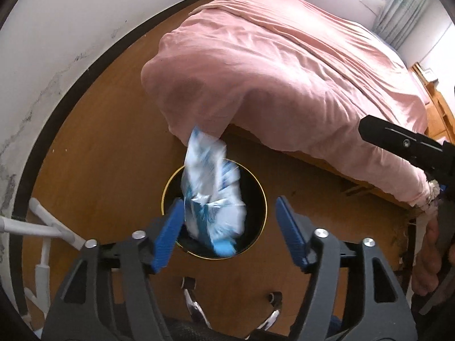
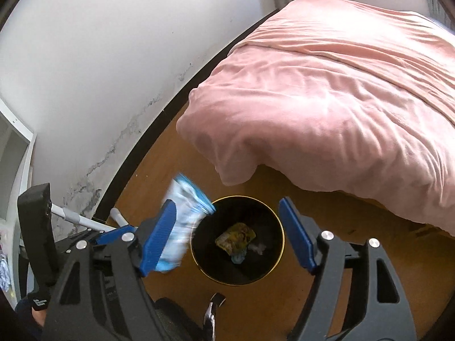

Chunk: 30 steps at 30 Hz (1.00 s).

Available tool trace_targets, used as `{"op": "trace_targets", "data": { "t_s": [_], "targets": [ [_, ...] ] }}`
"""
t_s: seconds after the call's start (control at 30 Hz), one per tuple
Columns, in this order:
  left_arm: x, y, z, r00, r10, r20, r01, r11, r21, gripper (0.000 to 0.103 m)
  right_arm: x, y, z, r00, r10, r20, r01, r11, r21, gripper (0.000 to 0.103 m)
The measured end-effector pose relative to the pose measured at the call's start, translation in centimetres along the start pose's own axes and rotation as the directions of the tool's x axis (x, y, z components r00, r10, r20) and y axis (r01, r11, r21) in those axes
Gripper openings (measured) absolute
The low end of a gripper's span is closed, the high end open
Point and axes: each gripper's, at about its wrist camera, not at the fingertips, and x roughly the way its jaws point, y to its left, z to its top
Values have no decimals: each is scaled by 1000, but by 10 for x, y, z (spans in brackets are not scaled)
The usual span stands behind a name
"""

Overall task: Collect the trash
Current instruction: 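Drop the yellow bag into the bin with the right tool while the left tool drops the wrapper, then grasp the crumpled printed wrapper with the right tool while the left tool grasps the white mask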

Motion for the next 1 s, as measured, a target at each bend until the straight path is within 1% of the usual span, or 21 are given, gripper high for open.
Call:
{"op": "trace_targets", "data": {
  "t_s": [0.17,0.23,0.27,0.37,0.4,0.43,0.47,0.53,0.57,0.6,0.63,0.67,0.73,0.77,0.83,0.87,0.9,0.93,0.97,1.0],
  "targets": [
    [-15,-3,-3,1000,1,17,-1,1000,4,72,-6,9,0,1000,12,8,-12,1000,-20,72],
    [-33,-3,-7,999,12,38,-12,1000,15,77,-9,16,-2,1000,12,10,-11,999,-38,72],
    [-46,-1,-9,998,23,62,-24,1000,17,80,-11,22,-2,1000,14,8,-14,999,-51,73],
    [-84,3,-16,990,58,126,-60,998,11,84,-21,48,1,999,34,9,-33,994,-105,73],
    [-109,7,-21,983,78,164,-80,997,6,85,-26,59,2,999,42,18,-39,991,-130,73],
    [-123,11,-25,979,92,185,-93,996,1,89,-32,73,3,998,55,32,-49,985,-163,75],
    [-140,15,-29,971,116,208,-116,993,-11,92,-39,92,4,996,73,47,-62,977,-203,78],
    [-182,29,-44,949,179,261,-172,984,-51,92,-52,128,2,991,120,62,-98,955,-279,80],
    [-199,36,-52,939,207,275,-195,978,-70,93,-57,153,0,987,152,59,-125,937,-327,80],
    [-220,47,-63,925,245,290,-224,969,-102,93,-62,180,-5,981,189,50,-156,913,-377,80],
    [-239,59,-75,911,279,304,-249,959,-135,93,-64,198,-8,976,216,39,-181,893,-411,81],
    [-255,70,-86,897,312,313,-271,948,-167,94,-67,226,-15,966,258,15,-222,859,-461,81],
    [-291,98,-117,861,398,317,-328,910,-254,94,-70,274,-31,946,321,-37,-289,792,-538,81],
    [-304,110,-132,844,437,312,-351,889,-294,94,-72,302,-42,932,354,-72,-328,746,-579,81],
    [-339,140,-173,797,533,285,-407,822,-399,94,-76,348,-63,907,400,-131,-386,666,-638,81],
    [-350,149,-188,782,560,274,-420,798,-432,94,-78,374,-76,888,427,-172,-424,616,-664,81],
    [-365,162,-210,762,596,254,-436,762,-478,94,-81,394,-88,872,444,-207,-455,575,-680,81],
    [-379,172,-230,745,625,232,-449,728,-518,94,-82,416,-100,851,461,-250,-491,530,-691,81],
    [-390,180,-248,729,650,214,-459,696,-552,94,-84,439,-113,826,475,-304,-534,484,-693,81],
    [-403,187,-270,707,681,192,-471,656,-590,94,-85,461,-127,797,484,-362,-580,444,-683,81]
  ]
}}
